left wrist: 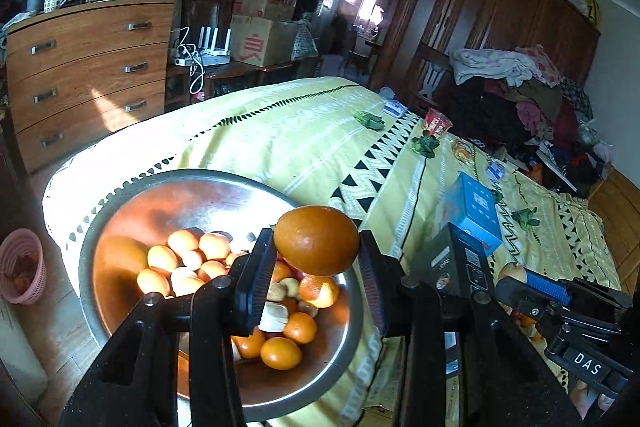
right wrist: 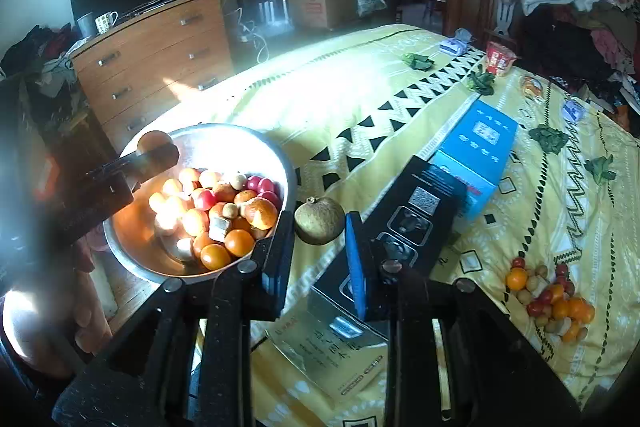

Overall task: Organize fruits
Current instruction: 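Carry the orange and kiwi in both tools over the steel bowl, then open the left tool to drop the orange while the right tool drops the kiwi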

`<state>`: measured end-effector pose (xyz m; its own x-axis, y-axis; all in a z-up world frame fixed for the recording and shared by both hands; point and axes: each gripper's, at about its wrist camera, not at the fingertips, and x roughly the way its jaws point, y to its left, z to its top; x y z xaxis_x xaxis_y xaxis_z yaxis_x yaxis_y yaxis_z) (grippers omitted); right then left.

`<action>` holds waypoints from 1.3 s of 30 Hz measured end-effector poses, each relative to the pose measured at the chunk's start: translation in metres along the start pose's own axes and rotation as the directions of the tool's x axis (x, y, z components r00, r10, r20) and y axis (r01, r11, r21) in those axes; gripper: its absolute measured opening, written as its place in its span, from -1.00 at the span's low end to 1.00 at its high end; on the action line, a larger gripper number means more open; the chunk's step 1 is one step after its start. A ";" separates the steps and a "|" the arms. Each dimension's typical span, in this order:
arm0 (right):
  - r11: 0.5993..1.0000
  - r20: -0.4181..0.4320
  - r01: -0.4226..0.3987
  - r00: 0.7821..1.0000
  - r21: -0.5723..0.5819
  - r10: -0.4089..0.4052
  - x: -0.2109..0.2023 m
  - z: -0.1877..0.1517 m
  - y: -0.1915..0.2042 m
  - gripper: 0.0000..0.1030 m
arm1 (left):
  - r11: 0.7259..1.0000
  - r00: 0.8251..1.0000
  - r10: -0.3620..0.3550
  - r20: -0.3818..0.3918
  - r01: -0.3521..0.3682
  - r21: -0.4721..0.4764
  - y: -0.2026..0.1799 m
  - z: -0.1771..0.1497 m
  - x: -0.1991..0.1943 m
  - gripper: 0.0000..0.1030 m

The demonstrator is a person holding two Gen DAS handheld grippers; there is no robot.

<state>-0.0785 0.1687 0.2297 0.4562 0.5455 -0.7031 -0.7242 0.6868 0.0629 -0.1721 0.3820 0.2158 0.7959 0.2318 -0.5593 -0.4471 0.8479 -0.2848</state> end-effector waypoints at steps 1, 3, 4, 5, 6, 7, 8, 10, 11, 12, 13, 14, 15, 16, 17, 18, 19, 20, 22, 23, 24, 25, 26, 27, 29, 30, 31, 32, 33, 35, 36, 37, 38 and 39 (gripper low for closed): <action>1.000 -0.008 -0.009 1.000 -0.009 0.009 0.006 0.004 0.005 -0.50 | 1.000 1.000 0.012 -0.007 -0.012 -0.002 0.005 0.003 0.002 -0.18; 0.999 -0.024 -0.031 0.999 -0.019 0.030 0.016 0.009 0.012 -0.50 | 0.999 0.999 0.032 -0.026 -0.032 -0.003 0.015 0.007 0.007 -0.18; 0.999 -0.033 -0.043 0.999 -0.022 0.042 0.022 0.012 0.016 -0.50 | 0.999 0.998 0.044 -0.036 -0.044 0.000 0.018 0.008 0.011 -0.18; 0.998 -0.042 -0.054 0.998 -0.026 0.052 0.028 0.015 0.020 -0.50 | 0.998 0.998 0.055 -0.043 -0.055 0.000 0.023 0.010 0.014 -0.18; 0.998 -0.050 -0.063 0.997 -0.032 0.061 0.034 0.019 0.025 -0.50 | 0.998 0.997 0.066 -0.051 -0.066 -0.001 0.027 0.011 0.017 -0.18; 0.997 -0.059 -0.072 0.996 -0.037 0.070 0.040 0.021 0.028 -0.50 | 0.997 0.995 0.074 -0.059 -0.074 -0.002 0.031 0.012 0.020 -0.18; 0.996 -0.066 -0.081 0.995 -0.041 0.078 0.044 0.023 0.032 -0.50 | 0.997 0.994 0.083 -0.069 -0.083 -0.003 0.036 0.013 0.023 -0.18; 0.994 -0.081 -0.097 0.992 -0.048 0.093 0.054 0.026 0.038 -0.50 | 0.995 0.991 0.100 -0.090 -0.101 -0.007 0.045 0.011 0.030 -0.18; 0.993 -0.088 -0.103 0.991 -0.050 0.099 0.058 0.028 0.041 -0.50 | 0.994 0.989 0.107 -0.100 -0.108 -0.007 0.049 0.010 0.032 -0.18; 0.992 -0.095 -0.111 0.990 -0.051 0.106 0.063 0.029 0.044 -0.50 | 0.993 0.987 0.115 -0.111 -0.116 -0.007 0.052 0.009 0.035 -0.18; 0.992 -0.103 -0.119 0.988 -0.050 0.113 0.067 0.030 0.046 -0.50 | 0.992 0.985 0.121 -0.125 -0.123 -0.007 0.056 0.007 0.038 -0.18; 0.991 -0.112 -0.126 0.986 -0.050 0.120 0.072 0.030 0.048 -0.50 | 0.992 0.982 0.127 -0.137 -0.129 -0.008 0.061 0.005 0.042 -0.18; 0.990 -0.119 -0.130 0.985 -0.052 0.123 0.076 0.031 0.051 -0.50 | 0.991 0.980 0.133 -0.147 -0.136 -0.009 0.064 0.004 0.045 -0.18; 0.989 -0.126 -0.135 0.984 -0.053 0.128 0.079 0.031 0.053 -0.50 | 0.990 0.978 0.138 -0.158 -0.142 -0.010 0.067 0.001 0.048 -0.18; 0.988 -0.136 -0.143 0.982 -0.053 0.134 0.083 0.030 0.055 -0.50 | 0.989 0.975 0.142 -0.169 -0.145 -0.009 0.070 -0.001 0.051 -0.18; 0.988 -0.144 -0.149 0.980 -0.052 0.140 0.087 0.030 0.057 -0.50 | 0.989 0.973 0.144 -0.178 -0.148 -0.010 0.072 -0.003 0.053 -0.18; 0.987 -0.151 -0.154 0.978 -0.051 0.145 0.091 0.030 0.059 -0.50 | 0.989 0.972 0.144 -0.185 -0.149 -0.012 0.075 -0.005 0.055 -0.18; 0.986 -0.158 -0.158 0.976 -0.050 0.148 0.094 0.029 0.061 -0.50 | 0.988 0.970 0.147 -0.193 -0.152 -0.012 0.077 -0.007 0.058 -0.18; 0.985 -0.169 -0.165 0.973 -0.048 0.155 0.099 0.029 0.065 -0.50 | 0.988 0.967 0.150 -0.207 -0.156 -0.014 0.082 -0.008 0.064 -0.18; 0.985 -0.173 -0.166 0.973 -0.048 0.155 0.101 0.029 0.066 -0.50 | 0.987 0.965 0.151 -0.213 -0.158 -0.015 0.083 -0.009 0.066 -0.18; 0.985 -0.177 -0.168 0.971 -0.049 0.157 0.104 0.029 0.068 -0.50 | 0.987 0.964 0.153 -0.217 -0.160 -0.016 0.084 -0.009 0.067 -0.18; 0.984 -0.181 -0.169 0.971 -0.049 0.157 0.106 0.029 0.070 -0.50 | 0.987 0.963 0.154 -0.220 -0.162 -0.018 0.086 -0.010 0.068 -0.18; 0.984 -0.184 -0.170 0.970 -0.049 0.158 0.107 0.029 0.071 -0.50 | 0.987 0.962 0.154 -0.224 -0.162 -0.018 0.088 -0.010 0.069 -0.18; 0.984 -0.188 -0.171 0.969 -0.049 0.159 0.109 0.030 0.072 -0.50 | 0.987 0.961 0.155 -0.228 -0.163 -0.018 0.089 -0.010 0.071 -0.18; 0.984 -0.195 -0.173 0.968 -0.048 0.161 0.112 0.030 0.074 -0.50 | 0.986 0.959 0.156 -0.235 -0.164 -0.015 0.089 -0.012 0.073 -0.18; 0.984 -0.199 -0.174 0.967 -0.047 0.162 0.114 0.030 0.075 -0.50 | 0.986 0.959 0.156 -0.238 -0.164 -0.015 0.090 -0.013 0.074 -0.18; 0.983 -0.203 -0.176 0.965 -0.045 0.164 0.115 0.030 0.075 -0.50 | 0.986 0.958 0.157 -0.241 -0.165 -0.015 0.090 -0.013 0.075 -0.18; 0.983 -0.208 -0.178 0.964 -0.045 0.165 0.117 0.030 0.076 -0.50 | 0.986 0.957 0.158 -0.245 -0.167 -0.016 0.091 -0.014 0.076 -0.18; 0.983 -0.212 -0.179 0.963 -0.044 0.166 0.119 0.029 0.076 -0.50 | 0.986 0.955 0.159 -0.249 -0.168 -0.015 0.091 -0.015 0.077 -0.18; 0.982 -0.224 -0.183 0.960 -0.044 0.169 0.123 0.028 0.077 -0.50 | 0.985 0.953 0.163 -0.256 -0.173 -0.016 0.091 -0.016 0.080 -0.18; 0.982 -0.232 -0.185 0.958 -0.043 0.170 0.126 0.027 0.077 -0.49 | 0.984 0.952 0.165 -0.259 -0.175 -0.016 0.091 -0.017 0.081 -0.18; 0.981 -0.239 -0.188 0.956 -0.042 0.173 0.128 0.026 0.077 -0.49 | 0.984 0.951 0.166 -0.261 -0.177 -0.017 0.092 -0.017 0.082 -0.18; 0.981 -0.246 -0.190 0.953 -0.038 0.175 0.131 0.024 0.076 -0.49 | 0.984 0.950 0.168 -0.264 -0.178 -0.017 0.092 -0.018 0.082 -0.18; 0.981 -0.251 -0.192 0.952 -0.035 0.177 0.133 0.023 0.076 -0.49 | 0.984 0.949 0.169 -0.267 -0.180 -0.017 0.093 -0.018 0.083 -0.18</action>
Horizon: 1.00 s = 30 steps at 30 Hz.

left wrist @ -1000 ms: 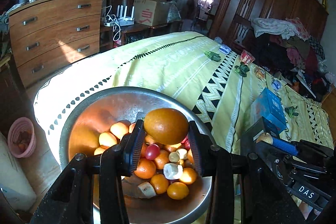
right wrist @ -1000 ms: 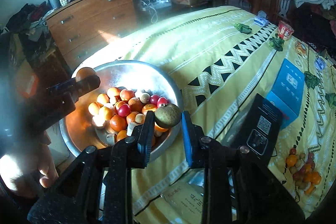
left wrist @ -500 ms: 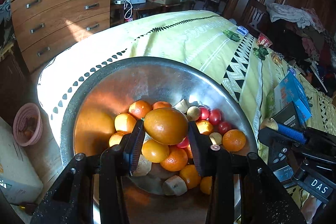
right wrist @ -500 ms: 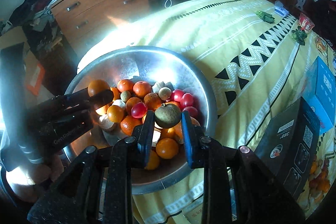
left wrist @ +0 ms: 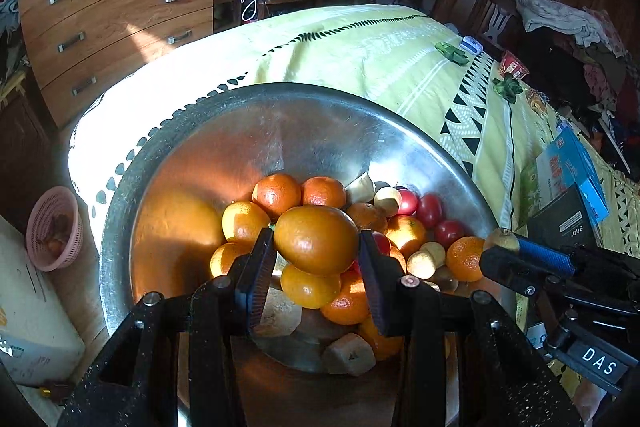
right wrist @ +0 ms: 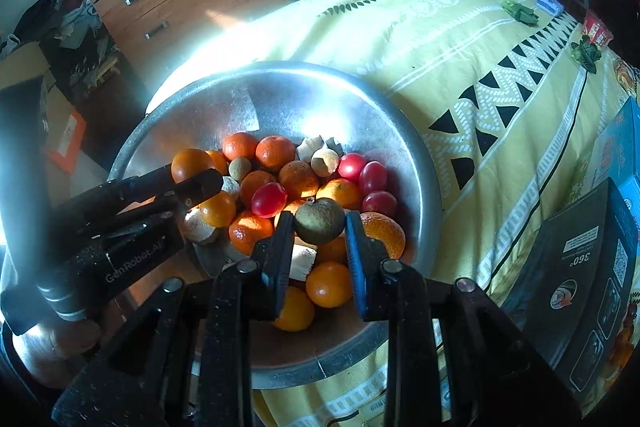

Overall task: Organize fruits
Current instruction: 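Open the left tool to drop the orange while the right tool drops the kiwi, then move both open tools from the bowl back over the fruit pile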

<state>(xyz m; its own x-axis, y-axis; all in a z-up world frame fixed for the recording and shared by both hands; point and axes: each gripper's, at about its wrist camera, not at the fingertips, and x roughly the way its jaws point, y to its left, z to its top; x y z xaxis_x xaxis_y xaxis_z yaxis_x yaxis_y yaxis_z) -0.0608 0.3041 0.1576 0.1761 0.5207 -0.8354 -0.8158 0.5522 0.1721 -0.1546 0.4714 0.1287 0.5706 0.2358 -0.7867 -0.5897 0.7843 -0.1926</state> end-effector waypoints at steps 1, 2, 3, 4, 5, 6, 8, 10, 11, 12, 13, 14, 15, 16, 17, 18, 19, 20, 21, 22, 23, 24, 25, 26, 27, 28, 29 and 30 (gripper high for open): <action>1.000 -0.005 -0.003 1.000 0.003 0.003 0.002 0.000 -0.001 -0.49 | 1.000 1.000 0.002 -0.003 -0.002 -0.001 0.000 0.000 0.001 -0.17; 1.000 -0.008 -0.006 1.000 0.006 0.006 0.003 -0.001 -0.002 -0.49 | 1.000 1.000 0.005 -0.005 -0.005 -0.002 0.000 0.000 0.002 -0.17; 1.000 -0.010 -0.009 1.000 0.010 0.009 0.005 -0.001 -0.002 -0.48 | 1.000 1.000 0.007 -0.007 -0.007 -0.004 0.001 0.000 0.003 -0.17; 1.000 -0.013 -0.011 1.000 0.013 0.011 0.006 -0.001 -0.003 -0.48 | 1.000 1.000 0.010 -0.011 -0.010 -0.007 0.002 0.000 0.004 -0.17; 1.000 -0.013 -0.012 1.000 0.015 0.012 0.006 -0.001 -0.003 -0.48 | 1.000 1.000 0.012 -0.015 -0.012 -0.011 0.003 0.001 0.004 -0.17; 1.000 -0.013 -0.015 1.000 0.020 0.016 0.007 -0.001 -0.004 -0.47 | 1.000 1.000 0.013 -0.017 -0.014 -0.014 0.003 0.001 0.005 -0.17; 0.999 -0.013 -0.018 1.000 0.030 0.019 0.007 -0.001 -0.005 -0.47 | 1.000 1.000 0.016 -0.024 -0.017 -0.020 0.005 0.000 0.007 -0.10; 0.999 -0.015 -0.020 1.000 0.034 0.021 0.008 0.000 -0.006 -0.47 | 1.000 1.000 0.016 -0.015 -0.016 -0.024 0.006 0.000 0.005 0.10; 0.999 -0.015 -0.023 1.000 0.035 0.023 0.008 0.000 -0.006 -0.44 | 1.000 1.000 0.011 -0.009 -0.011 -0.024 0.006 0.000 0.004 0.12; 0.999 -0.013 -0.025 1.000 0.036 0.025 0.008 0.000 -0.006 -0.28 | 1.000 1.000 0.011 -0.009 -0.012 -0.023 0.006 0.000 0.003 0.15; 0.999 -0.010 -0.029 1.000 0.039 0.029 0.007 0.000 -0.006 -0.17 | 1.000 1.000 0.012 -0.007 -0.012 -0.022 0.005 0.001 0.003 0.18; 0.999 -0.006 -0.033 0.999 0.042 0.034 0.007 0.000 -0.006 0.06 | 1.000 1.000 0.010 -0.005 -0.010 -0.021 0.005 0.001 0.003 0.23; 0.998 -0.001 -0.036 0.999 0.045 0.036 0.006 0.000 -0.006 0.22 | 1.000 1.000 0.013 -0.001 -0.014 -0.020 0.004 0.001 0.002 0.25; 0.998 0.005 -0.034 0.999 0.047 0.034 0.005 0.000 -0.006 0.26 | 1.000 1.000 0.018 0.003 -0.018 -0.018 0.004 0.001 0.002 0.31; 0.998 0.010 -0.033 0.999 0.048 0.033 0.004 0.000 -0.007 0.30 | 1.000 1.000 0.022 0.006 -0.022 -0.016 0.003 0.001 0.002 0.36; 0.998 0.011 -0.032 0.999 0.048 0.032 0.004 0.001 -0.007 0.34 | 0.999 1.000 0.028 0.008 -0.028 -0.016 0.003 0.002 0.001 0.37; 0.998 0.011 -0.030 0.999 0.049 0.030 0.003 0.001 -0.007 0.36 | 0.999 0.999 0.034 0.011 -0.034 -0.019 0.003 0.002 0.001 0.38; 0.998 0.014 -0.028 1.000 0.050 0.027 0.003 0.001 -0.008 0.38 | 0.999 0.999 0.035 0.012 -0.034 -0.024 0.004 0.003 0.000 0.41; 0.998 0.017 -0.025 1.000 0.051 0.024 0.002 0.000 -0.008 0.40 | 0.999 0.999 0.036 0.016 -0.036 -0.029 0.005 0.003 -0.001 0.44; 0.998 0.020 -0.021 1.000 0.051 0.020 0.001 0.000 -0.009 0.41 | 0.999 0.999 0.041 0.020 -0.040 -0.035 0.006 0.004 -0.002 0.50; 0.999 0.024 -0.015 1.000 0.049 0.014 -0.001 0.000 -0.010 0.44 | 0.998 0.999 0.045 0.025 -0.044 -0.044 0.007 0.004 -0.003 0.52; 0.999 0.030 -0.011 1.000 0.047 0.010 -0.002 0.000 -0.010 0.49 | 0.998 0.999 0.045 0.027 -0.043 -0.053 0.009 0.004 -0.004 0.52; 0.999 0.035 -0.007 0.999 0.044 0.006 -0.005 0.000 -0.010 0.53 | 0.997 0.999 0.045 0.027 -0.043 -0.061 0.010 0.005 -0.004 0.52; 0.999 0.042 -0.002 0.999 0.040 0.001 -0.007 0.000 -0.009 0.57 | 0.997 0.998 0.049 0.026 -0.047 -0.066 0.011 0.005 -0.005 0.52; 0.999 0.049 0.001 0.999 0.035 -0.003 -0.009 0.000 -0.008 0.59 | 0.996 0.998 0.054 0.025 -0.052 -0.070 0.012 0.005 -0.005 0.52; 1.000 0.053 0.004 0.999 0.029 -0.005 -0.011 0.000 -0.007 0.60 | 0.996 0.998 0.054 0.026 -0.052 -0.075 0.012 0.005 -0.006 0.52; 1.000 0.057 0.008 0.998 0.022 -0.009 -0.013 0.000 -0.005 0.60 | 0.996 0.998 0.054 0.029 -0.051 -0.078 0.012 0.006 -0.007 0.52; 1.000 0.062 0.012 0.998 0.015 -0.013 -0.015 0.000 -0.004 0.60 | 0.996 0.998 0.056 0.031 -0.053 -0.078 0.011 0.006 -0.008 0.52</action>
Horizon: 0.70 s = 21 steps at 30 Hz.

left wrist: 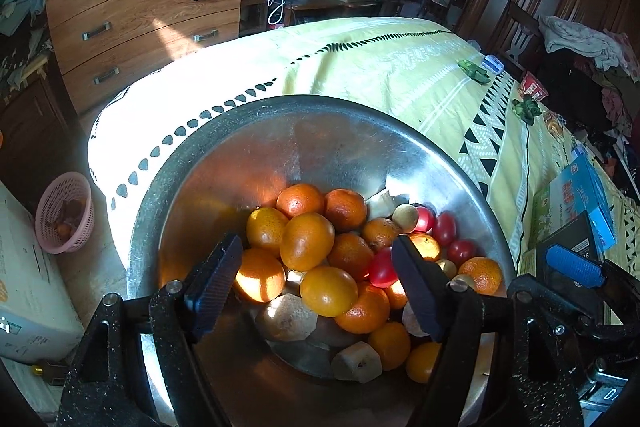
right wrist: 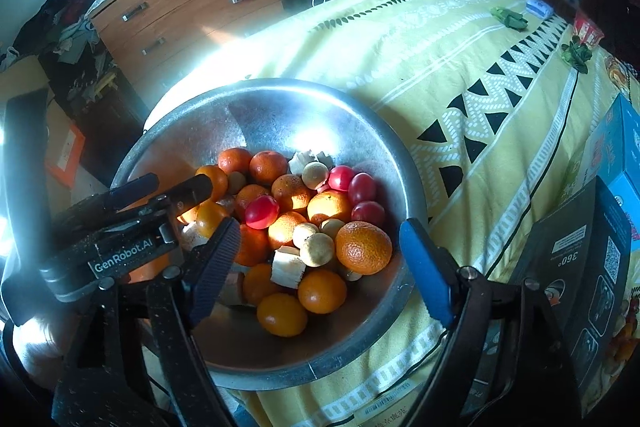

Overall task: Organize fruits
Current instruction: 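Move both open tools from the bowl back over the fruit pile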

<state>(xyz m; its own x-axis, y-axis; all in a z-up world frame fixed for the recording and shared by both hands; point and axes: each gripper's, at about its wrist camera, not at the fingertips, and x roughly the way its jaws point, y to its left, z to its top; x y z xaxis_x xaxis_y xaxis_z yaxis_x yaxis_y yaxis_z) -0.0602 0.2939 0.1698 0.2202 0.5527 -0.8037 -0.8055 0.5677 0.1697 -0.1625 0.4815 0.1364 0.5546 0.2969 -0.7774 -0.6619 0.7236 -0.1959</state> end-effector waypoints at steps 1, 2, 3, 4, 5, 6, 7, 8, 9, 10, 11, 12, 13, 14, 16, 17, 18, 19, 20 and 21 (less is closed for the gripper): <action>1.000 0.006 0.003 1.000 -0.005 -0.003 -0.002 0.000 0.001 0.60 | 1.000 1.000 0.000 0.004 0.000 0.001 0.000 0.000 -0.002 0.52; 1.000 0.013 0.006 1.000 -0.008 -0.005 -0.005 -0.001 0.002 0.60 | 1.000 1.000 -0.003 0.009 0.003 0.001 -0.002 0.001 -0.004 0.52; 1.000 0.024 0.007 1.000 -0.008 -0.007 -0.009 -0.001 0.002 0.60 | 1.000 1.000 -0.008 0.014 0.008 0.001 -0.003 0.002 -0.007 0.52; 1.000 0.037 0.007 0.999 -0.007 -0.006 -0.014 -0.003 0.002 0.60 | 1.000 1.000 -0.015 0.020 0.015 0.000 -0.004 0.002 -0.010 0.52; 1.000 0.057 0.006 0.998 -0.003 -0.006 -0.021 -0.005 0.001 0.60 | 1.000 0.999 -0.023 0.026 0.023 -0.001 -0.005 0.003 -0.012 0.52; 1.000 0.081 0.004 0.997 0.001 -0.004 -0.030 -0.008 0.001 0.60 | 0.999 0.999 -0.032 0.034 0.032 -0.001 -0.005 0.003 -0.015 0.52; 1.000 0.105 0.001 0.994 0.003 -0.002 -0.038 -0.012 0.000 0.60 | 0.999 0.998 -0.042 0.044 0.042 -0.002 -0.005 0.003 -0.019 0.52; 1.000 0.133 0.001 0.991 0.005 -0.002 -0.048 -0.018 0.000 0.60 | 0.998 0.997 -0.059 0.056 0.059 -0.002 -0.005 0.003 -0.023 0.52; 1.000 0.155 0.002 0.988 0.005 -0.003 -0.059 -0.025 -0.001 0.60 | 0.997 0.995 -0.080 0.066 0.080 -0.002 -0.004 0.002 -0.027 0.54; 1.000 0.173 0.005 0.985 0.004 -0.005 -0.068 -0.032 -0.002 0.61 | 0.994 0.992 -0.105 0.077 0.105 -0.005 -0.002 0.001 -0.032 0.58; 1.000 0.190 0.010 0.982 0.006 -0.011 -0.077 -0.041 -0.004 0.62 | 0.992 0.988 -0.124 0.089 0.125 -0.010 0.000 0.001 -0.036 0.58; 1.000 0.202 0.015 0.979 0.005 -0.016 -0.086 -0.050 -0.006 0.65 | 0.990 0.986 -0.135 0.099 0.137 -0.017 0.003 0.000 -0.039 0.58; 1.000 0.212 0.022 0.977 0.001 -0.022 -0.093 -0.058 -0.008 0.67 | 0.989 0.984 -0.142 0.110 0.145 -0.026 0.006 -0.002 -0.042 0.58; 0.999 0.219 0.037 0.975 0.000 -0.036 -0.099 -0.068 -0.010 0.69 | 0.988 0.981 -0.145 0.127 0.150 -0.034 0.009 -0.005 -0.046 0.58; 0.999 0.220 0.054 0.974 0.002 -0.054 -0.109 -0.085 -0.017 0.69 | 0.990 0.979 -0.120 0.167 0.131 -0.056 0.014 -0.010 -0.053 0.58; 0.998 0.213 0.065 0.975 0.006 -0.065 -0.111 -0.095 -0.021 0.70 | 0.991 0.975 -0.102 0.196 0.117 -0.070 0.017 -0.013 -0.058 0.58; 0.997 0.202 0.078 0.976 0.012 -0.078 -0.114 -0.104 -0.025 0.70 | 0.990 0.969 -0.094 0.229 0.114 -0.080 0.020 -0.016 -0.064 0.59; 0.997 0.196 0.081 0.977 0.015 -0.083 -0.115 -0.113 -0.027 0.70 | 0.990 0.963 -0.087 0.253 0.113 -0.087 0.021 -0.019 -0.069 0.59; 0.996 0.187 0.088 0.978 0.014 -0.089 -0.117 -0.124 -0.030 0.70 | 0.989 0.959 -0.088 0.269 0.117 -0.091 0.023 -0.021 -0.073 0.59; 0.995 0.178 0.099 0.979 0.010 -0.099 -0.119 -0.133 -0.033 0.70 | 0.987 0.958 -0.106 0.267 0.134 -0.089 0.021 -0.024 -0.075 0.59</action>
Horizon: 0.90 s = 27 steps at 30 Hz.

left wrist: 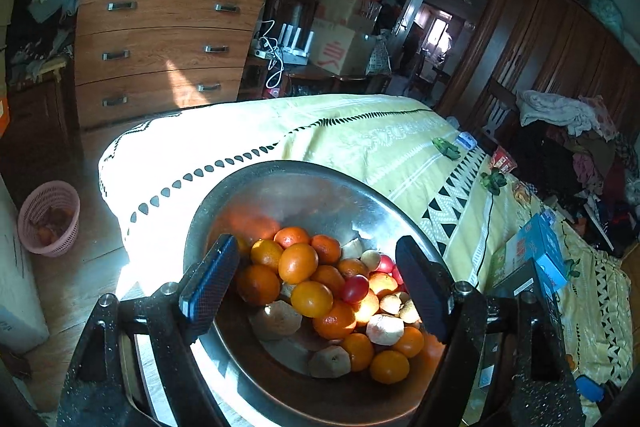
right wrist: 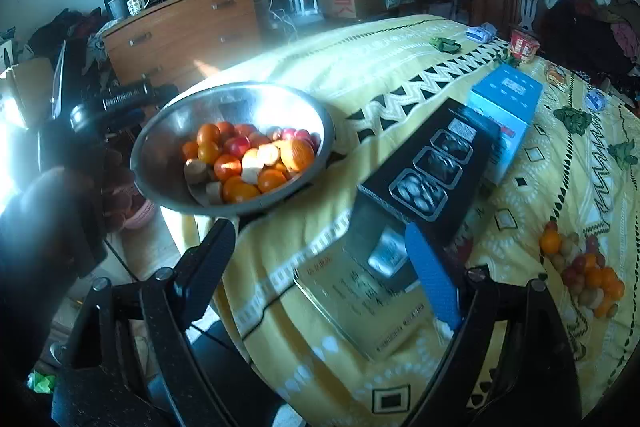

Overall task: Organize fruits
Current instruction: 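Move both open tools from the bowl back over the fruit pile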

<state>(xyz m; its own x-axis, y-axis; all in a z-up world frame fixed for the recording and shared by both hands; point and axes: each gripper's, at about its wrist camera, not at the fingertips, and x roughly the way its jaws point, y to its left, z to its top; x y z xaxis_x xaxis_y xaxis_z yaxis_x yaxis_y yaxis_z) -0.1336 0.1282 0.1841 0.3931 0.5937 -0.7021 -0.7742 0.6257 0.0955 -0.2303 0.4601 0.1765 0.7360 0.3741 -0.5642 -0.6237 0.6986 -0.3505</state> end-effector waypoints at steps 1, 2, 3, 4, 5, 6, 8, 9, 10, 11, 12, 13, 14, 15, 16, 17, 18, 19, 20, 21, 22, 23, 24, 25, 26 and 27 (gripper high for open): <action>1.000 -0.010 0.011 1.000 -0.006 -0.011 -0.004 -0.010 -0.003 0.70 | 1.000 1.000 -0.018 -0.019 0.018 0.007 -0.002 -0.003 -0.002 0.59; 1.000 -0.024 0.021 1.000 -0.004 -0.021 -0.008 -0.020 -0.007 0.70 | 0.999 0.999 -0.026 -0.044 0.027 0.027 -0.005 -0.006 -0.003 0.59; 1.000 -0.039 0.025 0.999 0.011 -0.025 -0.011 -0.029 -0.013 0.70 | 0.998 0.998 -0.022 -0.062 0.025 0.059 -0.010 -0.010 -0.004 0.59; 0.999 -0.050 0.029 0.998 0.032 -0.028 -0.016 -0.037 -0.019 0.70 | 0.996 0.998 -0.014 -0.068 0.020 0.090 -0.015 -0.014 -0.006 0.59; 0.998 -0.058 0.038 0.998 0.059 -0.035 -0.020 -0.045 -0.027 0.70 | 0.994 0.997 -0.006 -0.072 0.014 0.109 -0.019 -0.018 -0.009 0.59; 0.995 -0.059 0.050 0.997 0.085 -0.045 -0.025 -0.051 -0.034 0.70 | 0.993 0.997 0.002 -0.079 0.007 0.121 -0.023 -0.021 -0.011 0.59; 0.988 -0.055 0.073 0.996 0.135 -0.066 -0.035 -0.058 -0.049 0.70 | 0.992 0.996 0.010 -0.093 0.002 0.129 -0.031 -0.024 -0.016 0.59; 0.985 -0.046 0.080 0.996 0.153 -0.074 -0.042 -0.059 -0.054 0.70 | 0.991 0.995 0.014 -0.097 -0.002 0.131 -0.036 -0.025 -0.019 0.59; 0.983 -0.032 0.088 0.996 0.164 -0.083 -0.049 -0.061 -0.057 0.70 | 0.991 0.995 0.011 -0.097 0.002 0.136 -0.042 -0.026 -0.022 0.59; 0.981 -0.015 0.094 0.996 0.169 -0.093 -0.058 -0.062 -0.060 0.70 | 0.989 0.996 0.002 -0.093 0.011 0.149 -0.051 -0.026 -0.027 0.59; 0.981 -0.001 0.099 0.995 0.170 -0.100 -0.065 -0.063 -0.061 0.70 | 0.986 0.996 -0.005 -0.085 0.019 0.166 -0.060 -0.026 -0.033 0.59; 0.980 0.013 0.104 0.994 0.170 -0.108 -0.073 -0.064 -0.062 0.70 | 0.982 0.997 -0.017 -0.074 0.030 0.185 -0.071 -0.027 -0.040 0.59; 0.979 0.026 0.109 0.993 0.170 -0.116 -0.081 -0.066 -0.063 0.70 | 0.978 0.997 -0.031 -0.065 0.044 0.203 -0.082 -0.027 -0.046 0.59; 0.979 0.041 0.113 0.992 0.171 -0.121 -0.089 -0.069 -0.064 0.70 | 0.974 0.997 -0.047 -0.061 0.060 0.220 -0.092 -0.027 -0.052 0.59; 0.978 0.051 0.115 0.991 0.174 -0.126 -0.095 -0.073 -0.065 0.70 | 0.970 0.996 -0.062 -0.058 0.073 0.233 -0.103 -0.028 -0.057 0.59; 0.976 0.063 0.120 0.989 0.179 -0.133 -0.102 -0.077 -0.067 0.70 | 0.966 0.995 -0.075 -0.059 0.087 0.245 -0.112 -0.029 -0.062 0.59; 0.974 0.072 0.125 0.988 0.187 -0.140 -0.108 -0.080 -0.070 0.70 | 0.961 0.994 -0.089 -0.065 0.103 0.257 -0.122 -0.031 -0.065 0.59; 0.972 0.078 0.129 0.986 0.196 -0.147 -0.114 -0.083 -0.072 0.70 | 0.955 0.992 -0.104 -0.070 0.119 0.270 -0.133 -0.033 -0.069 0.59; 0.970 0.086 0.136 0.984 0.203 -0.156 -0.120 -0.087 -0.074 0.70 | 0.949 0.990 -0.119 -0.072 0.135 0.284 -0.144 -0.037 -0.073 0.59; 0.968 0.094 0.142 0.982 0.207 -0.164 -0.127 -0.091 -0.077 0.70 | 0.944 0.989 -0.130 -0.071 0.146 0.295 -0.154 -0.040 -0.077 0.59; 0.966 0.101 0.155 0.979 0.208 -0.178 -0.132 -0.095 -0.078 0.71 | 0.938 0.987 -0.147 -0.070 0.162 0.305 -0.163 -0.044 -0.082 0.59; 0.963 0.104 0.167 0.976 0.210 -0.191 -0.136 -0.099 -0.081 0.73 | 0.930 0.984 -0.164 -0.074 0.179 0.320 -0.173 -0.049 -0.086 0.59; 0.960 0.105 0.177 0.973 0.219 -0.203 -0.140 -0.102 -0.083 0.75 | 0.922 0.981 -0.175 -0.078 0.191 0.336 -0.183 -0.055 -0.090 0.59; 0.956 0.107 0.179 0.972 0.230 -0.208 -0.142 -0.105 -0.087 0.75 | 0.912 0.978 -0.189 -0.085 0.208 0.354 -0.192 -0.061 -0.093 0.59; 0.952 0.109 0.182 0.971 0.247 -0.214 -0.145 -0.108 -0.090 0.76 | 0.898 0.974 -0.206 -0.097 0.227 0.377 -0.202 -0.068 -0.097 0.59; 0.948 0.111 0.183 0.970 0.259 -0.217 -0.147 -0.110 -0.092 0.76 | 0.887 0.971 -0.213 -0.106 0.238 0.396 -0.210 -0.074 -0.099 0.59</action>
<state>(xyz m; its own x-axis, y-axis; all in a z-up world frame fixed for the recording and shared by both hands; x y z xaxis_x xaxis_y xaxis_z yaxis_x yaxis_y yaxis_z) -0.1742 -0.0724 0.2007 0.6046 0.4958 -0.6235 -0.5340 0.8330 0.1446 -0.1918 0.2306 0.2507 0.8198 0.1494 -0.5528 -0.2737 0.9502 -0.1491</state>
